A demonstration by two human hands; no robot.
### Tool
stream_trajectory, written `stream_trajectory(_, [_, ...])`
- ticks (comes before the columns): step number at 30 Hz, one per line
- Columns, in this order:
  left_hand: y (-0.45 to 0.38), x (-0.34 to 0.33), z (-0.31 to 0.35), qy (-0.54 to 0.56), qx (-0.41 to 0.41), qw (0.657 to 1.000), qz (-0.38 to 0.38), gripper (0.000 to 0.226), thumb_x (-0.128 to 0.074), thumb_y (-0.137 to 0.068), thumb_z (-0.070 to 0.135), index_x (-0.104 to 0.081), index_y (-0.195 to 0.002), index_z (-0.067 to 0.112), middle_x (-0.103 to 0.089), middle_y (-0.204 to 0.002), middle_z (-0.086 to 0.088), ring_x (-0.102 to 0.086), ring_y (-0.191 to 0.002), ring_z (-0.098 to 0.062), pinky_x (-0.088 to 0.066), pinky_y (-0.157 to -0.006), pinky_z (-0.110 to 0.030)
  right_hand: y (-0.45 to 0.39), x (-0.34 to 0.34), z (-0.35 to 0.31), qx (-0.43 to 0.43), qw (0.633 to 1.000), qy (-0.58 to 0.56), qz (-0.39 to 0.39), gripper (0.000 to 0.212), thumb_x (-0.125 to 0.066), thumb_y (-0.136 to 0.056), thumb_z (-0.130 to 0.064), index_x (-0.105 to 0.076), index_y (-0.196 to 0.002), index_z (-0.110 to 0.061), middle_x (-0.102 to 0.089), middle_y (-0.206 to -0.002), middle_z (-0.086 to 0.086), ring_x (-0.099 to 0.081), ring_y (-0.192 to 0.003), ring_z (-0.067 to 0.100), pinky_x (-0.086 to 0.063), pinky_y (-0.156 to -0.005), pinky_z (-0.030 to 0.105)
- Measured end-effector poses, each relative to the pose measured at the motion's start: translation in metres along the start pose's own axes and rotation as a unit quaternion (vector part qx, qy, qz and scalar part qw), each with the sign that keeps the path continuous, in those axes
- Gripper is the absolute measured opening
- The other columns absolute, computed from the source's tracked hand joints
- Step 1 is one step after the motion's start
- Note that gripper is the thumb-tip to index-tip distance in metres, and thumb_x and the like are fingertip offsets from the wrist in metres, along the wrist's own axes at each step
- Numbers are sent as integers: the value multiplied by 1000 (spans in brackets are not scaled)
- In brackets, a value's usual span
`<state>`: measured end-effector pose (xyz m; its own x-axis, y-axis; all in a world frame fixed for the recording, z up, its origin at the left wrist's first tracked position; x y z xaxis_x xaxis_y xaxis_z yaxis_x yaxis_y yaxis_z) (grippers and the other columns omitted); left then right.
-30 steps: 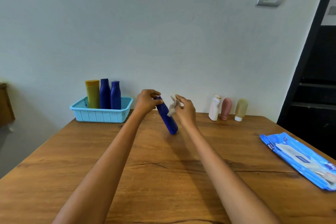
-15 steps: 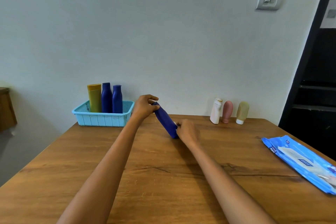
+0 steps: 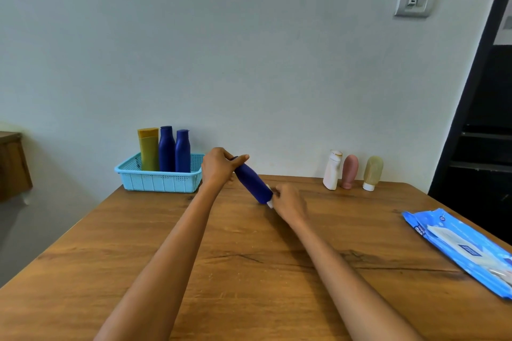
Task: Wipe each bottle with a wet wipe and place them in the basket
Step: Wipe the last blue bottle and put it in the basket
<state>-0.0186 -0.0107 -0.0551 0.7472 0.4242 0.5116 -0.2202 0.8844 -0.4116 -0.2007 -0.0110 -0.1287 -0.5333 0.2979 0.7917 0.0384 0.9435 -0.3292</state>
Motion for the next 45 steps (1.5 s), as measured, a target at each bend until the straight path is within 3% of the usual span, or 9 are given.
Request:
stream_trajectory(7, [-6,-8,-11,39,32,998,-32,31,-69,-82,38,-57,-75,10,-64,-76,-7,-60,-61,-17,-55,-70,-31,-3,3,11,-75,991,-110,-1,25,-57,-92,-17,-63,-116,-11,-66,-112,5,-59,-98,16,-43,-70,22])
stream_trajectory(14, [-11,-15,4,145,28,986,-77,34,-76,-77,21,-67,-104,3,-68,-92,-9,-66,-76,-18,-58,-70,-29,-4,12,-35,-13,979,-203,17,27,-52,-95,-16,-63,-118,-8,-67,-114,6,-64,-97,20,-48,-71,24])
stream_trajectory(19, [-6,-20,19,189,-8,975,-119,45,-74,-78,8,-57,-119,6,-67,-100,-15,-67,-89,-25,-58,-71,-31,-3,40,-53,-10,931,-355,81,27,-50,-94,-12,-65,-116,-12,-67,-108,-2,-61,-84,5,-44,-64,8])
stream_trajectory(22, [-2,-20,29,170,-63,973,-141,48,-71,-79,4,-54,-123,12,-66,-103,-10,-64,-96,-21,-55,-83,-33,-4,47,-53,-5,900,-423,109,32,-49,-93,-6,-62,-121,-13,-64,-118,-3,-57,-97,4,-45,-82,15])
stream_trajectory(28, [6,-20,40,130,-139,964,-188,41,-61,-84,-5,-57,-124,5,-64,-111,-5,-60,-98,-10,-50,-73,-7,-1,41,-41,25,931,-340,132,32,-43,-94,-3,-63,-117,-11,-60,-110,-4,-56,-96,8,-43,-73,14])
stream_trajectory(33, [8,-23,41,107,-160,961,-200,37,-63,-85,-1,-61,-121,7,-63,-111,0,-60,-100,-13,-51,-79,-17,-2,7,-7,-52,964,-258,44,29,-39,-94,-6,-61,-75,-13,-61,-78,5,-56,-76,22,-42,-62,28])
stream_trajectory(39, [12,-40,37,91,-159,967,-176,46,-72,-78,8,-55,-121,17,-63,-107,-3,-61,-92,-17,-53,-85,-32,-6,43,-19,-27,917,-360,169,28,-45,-93,-7,-66,-111,-11,-65,-113,4,-61,-100,16,-52,-84,27])
stream_trajectory(42, [12,-41,35,104,-130,974,-153,58,-76,-76,13,-48,-126,18,-64,-104,-5,-63,-90,-18,-53,-83,-32,-5,63,-31,13,881,-423,211,33,-45,-92,-3,-62,-118,-12,-61,-117,-3,-57,-104,7,-45,-85,9])
stream_trajectory(45, [13,-43,34,114,-123,976,-142,63,-75,-76,14,-46,-131,14,-64,-109,-9,-63,-94,-19,-54,-85,-35,-4,64,-41,81,908,-363,193,33,-47,-93,-4,-61,-122,-11,-61,-119,-1,-57,-106,8,-44,-83,7])
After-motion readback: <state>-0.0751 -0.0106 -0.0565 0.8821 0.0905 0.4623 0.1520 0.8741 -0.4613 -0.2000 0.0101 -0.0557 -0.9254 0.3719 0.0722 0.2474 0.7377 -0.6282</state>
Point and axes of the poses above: each hand's wrist, its own y-axis away from the middle knuckle, its own x-axis out of the back of the hand, z = x × y, the point moved 6 cm from there along -y, towards the middle knuckle
